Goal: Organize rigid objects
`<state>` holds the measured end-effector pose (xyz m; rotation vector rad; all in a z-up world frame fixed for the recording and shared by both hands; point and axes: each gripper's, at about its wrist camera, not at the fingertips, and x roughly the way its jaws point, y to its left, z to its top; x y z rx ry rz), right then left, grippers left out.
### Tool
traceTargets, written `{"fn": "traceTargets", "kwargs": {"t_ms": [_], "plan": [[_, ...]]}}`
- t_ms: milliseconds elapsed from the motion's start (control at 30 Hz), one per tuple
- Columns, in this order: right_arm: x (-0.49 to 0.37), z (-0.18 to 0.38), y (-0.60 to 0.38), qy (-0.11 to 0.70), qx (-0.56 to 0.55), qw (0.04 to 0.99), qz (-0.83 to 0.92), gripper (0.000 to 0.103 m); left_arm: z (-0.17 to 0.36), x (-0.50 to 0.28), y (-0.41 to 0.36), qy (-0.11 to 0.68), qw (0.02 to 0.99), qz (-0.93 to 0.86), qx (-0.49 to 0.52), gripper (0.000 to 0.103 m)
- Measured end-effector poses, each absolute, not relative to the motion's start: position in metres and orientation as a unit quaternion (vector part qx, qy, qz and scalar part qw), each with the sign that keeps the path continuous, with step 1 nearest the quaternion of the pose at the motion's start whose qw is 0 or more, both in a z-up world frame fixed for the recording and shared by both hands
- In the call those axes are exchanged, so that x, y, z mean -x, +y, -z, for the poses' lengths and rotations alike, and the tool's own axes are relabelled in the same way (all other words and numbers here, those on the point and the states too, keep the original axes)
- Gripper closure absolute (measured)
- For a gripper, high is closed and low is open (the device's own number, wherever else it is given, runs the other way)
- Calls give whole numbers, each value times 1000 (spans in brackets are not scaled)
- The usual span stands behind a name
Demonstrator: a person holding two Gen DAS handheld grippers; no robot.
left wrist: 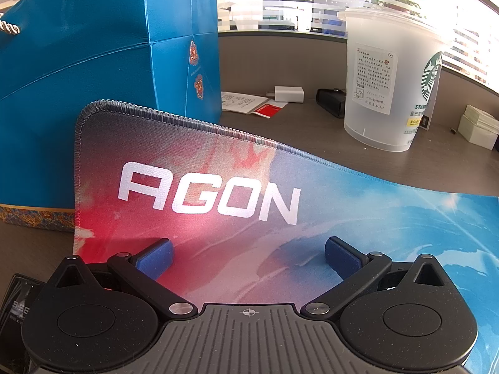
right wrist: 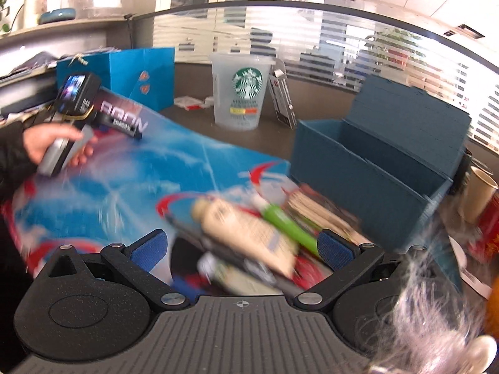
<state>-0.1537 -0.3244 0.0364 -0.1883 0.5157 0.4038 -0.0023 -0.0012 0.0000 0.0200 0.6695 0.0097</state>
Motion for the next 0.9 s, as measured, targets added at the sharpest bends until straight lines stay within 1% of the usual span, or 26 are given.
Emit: {"fn": "traceTargets", "kwargs": {"t_ms": [133,300,433,567,600,667,767,800,867,900], "plan": [[166,-29,-349,270,96,932,-220,0,0,2,-1,329,944,-5,-10,0],[163,-10,-357,307,115,913,-241,0,0,2,-1,328,944,-5,-10,0],[159,2,-353,312,150,902,-260,5,0,2,-1,329,944,-5,-10,0],[149,5,-355,327,143,891,-279,19,0,2,-1,328,944,-5,-10,0],[146,5,-357,333,134,890,-283,21,0,2,-1,328,944,-5,-9,0],[143,5,-362,341,113,885,-297,34,0,2,-1,328,944,-5,-9,0],[144,2,-365,340,114,882,-306,46,0,3,-1,328,944,-5,-9,0],[144,1,-365,343,113,881,-307,48,0,2,-1,328,944,-5,-9,0],[143,-1,-366,350,110,879,-306,57,0,2,-1,328,944,-5,-9,0],[143,-1,-365,351,114,878,-305,59,0,2,-1,328,944,-5,-9,0]]}}
